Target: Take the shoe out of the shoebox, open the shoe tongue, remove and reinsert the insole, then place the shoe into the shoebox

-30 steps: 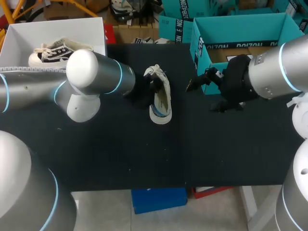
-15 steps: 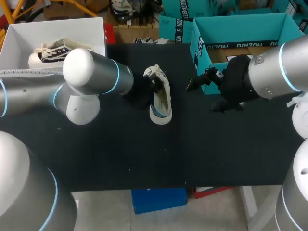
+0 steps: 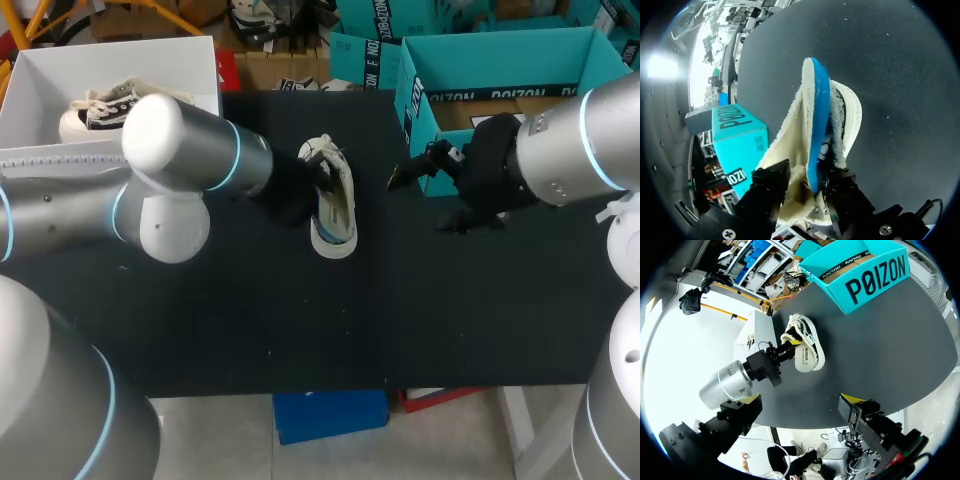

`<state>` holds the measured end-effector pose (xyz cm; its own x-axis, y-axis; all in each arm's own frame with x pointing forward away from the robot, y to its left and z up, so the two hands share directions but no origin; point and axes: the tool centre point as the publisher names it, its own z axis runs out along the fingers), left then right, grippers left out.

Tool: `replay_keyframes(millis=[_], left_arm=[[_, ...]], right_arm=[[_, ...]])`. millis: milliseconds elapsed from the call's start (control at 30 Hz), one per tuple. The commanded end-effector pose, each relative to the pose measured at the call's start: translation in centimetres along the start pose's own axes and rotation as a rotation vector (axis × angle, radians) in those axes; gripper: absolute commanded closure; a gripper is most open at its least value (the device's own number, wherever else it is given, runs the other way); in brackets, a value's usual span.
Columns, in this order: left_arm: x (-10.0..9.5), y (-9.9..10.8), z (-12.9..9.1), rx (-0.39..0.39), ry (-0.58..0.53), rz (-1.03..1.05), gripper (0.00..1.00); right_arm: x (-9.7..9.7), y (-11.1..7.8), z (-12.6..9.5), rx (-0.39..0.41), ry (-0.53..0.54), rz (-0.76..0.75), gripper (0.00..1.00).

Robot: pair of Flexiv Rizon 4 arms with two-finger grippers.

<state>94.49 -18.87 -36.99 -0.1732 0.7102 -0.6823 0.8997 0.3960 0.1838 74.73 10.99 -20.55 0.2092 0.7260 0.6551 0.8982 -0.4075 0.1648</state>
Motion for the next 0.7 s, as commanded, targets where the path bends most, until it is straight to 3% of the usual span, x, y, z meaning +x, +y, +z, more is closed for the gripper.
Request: replay_keyframes(millis=[33,333,700], left_arm=[[0.2,0.0,-0.1,0.024,-0.016,-0.004,0.69],[-0.3,-1.3,-0.3,0.092,-0.031,-0.020,0.59],[0.6,-1.6,-0.5,0.100,-0.003,-0.012,0.74]], right_arm=[[0.1,-0.1,0.1,-0.002,-0.003,0.001,0.00],[0.1,-0.1,0.1,-0.002,-0.003,0.001,0.00],[0.1,-0.1,0.1,-0.002,-0.003,0.001,0.00]])
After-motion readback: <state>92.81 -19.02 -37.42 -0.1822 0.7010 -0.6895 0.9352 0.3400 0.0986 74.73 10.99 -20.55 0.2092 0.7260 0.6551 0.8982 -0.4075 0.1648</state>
